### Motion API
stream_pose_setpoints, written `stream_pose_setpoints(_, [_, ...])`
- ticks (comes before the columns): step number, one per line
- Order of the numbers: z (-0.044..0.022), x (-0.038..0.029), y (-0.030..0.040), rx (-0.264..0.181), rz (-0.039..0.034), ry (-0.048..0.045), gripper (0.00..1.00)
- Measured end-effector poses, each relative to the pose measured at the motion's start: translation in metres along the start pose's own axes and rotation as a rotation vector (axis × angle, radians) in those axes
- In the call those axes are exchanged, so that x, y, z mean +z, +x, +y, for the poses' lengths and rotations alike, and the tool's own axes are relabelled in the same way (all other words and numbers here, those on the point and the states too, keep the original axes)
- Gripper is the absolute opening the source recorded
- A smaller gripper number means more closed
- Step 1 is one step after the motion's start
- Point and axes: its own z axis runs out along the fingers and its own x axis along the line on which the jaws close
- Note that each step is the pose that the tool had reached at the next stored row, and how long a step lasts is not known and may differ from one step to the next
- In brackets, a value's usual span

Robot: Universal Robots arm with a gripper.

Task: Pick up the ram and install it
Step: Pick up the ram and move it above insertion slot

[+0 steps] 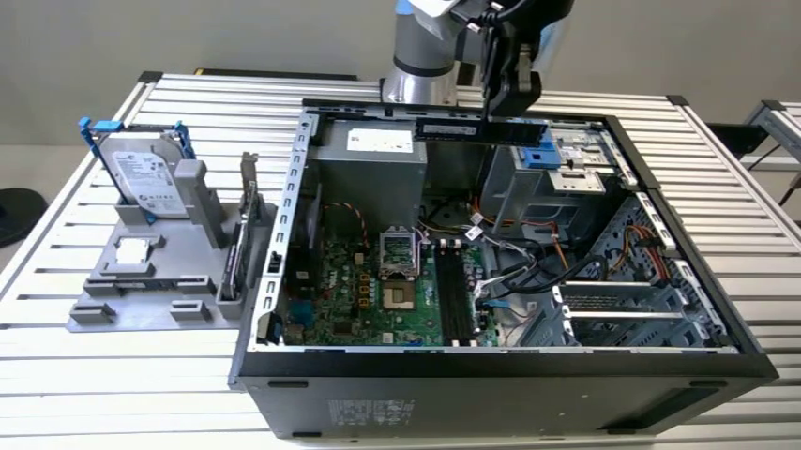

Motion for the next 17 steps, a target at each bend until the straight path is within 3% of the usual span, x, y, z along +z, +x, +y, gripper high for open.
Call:
stream_pose_setpoints(12, [0.0023, 0.0012, 0.0156, 0.013, -0.0006, -0.0002, 0.00])
stream_pose_setpoints(17, [0.0026, 0.0012, 0.0162, 0.017, -0.0008, -0.0002, 0.00])
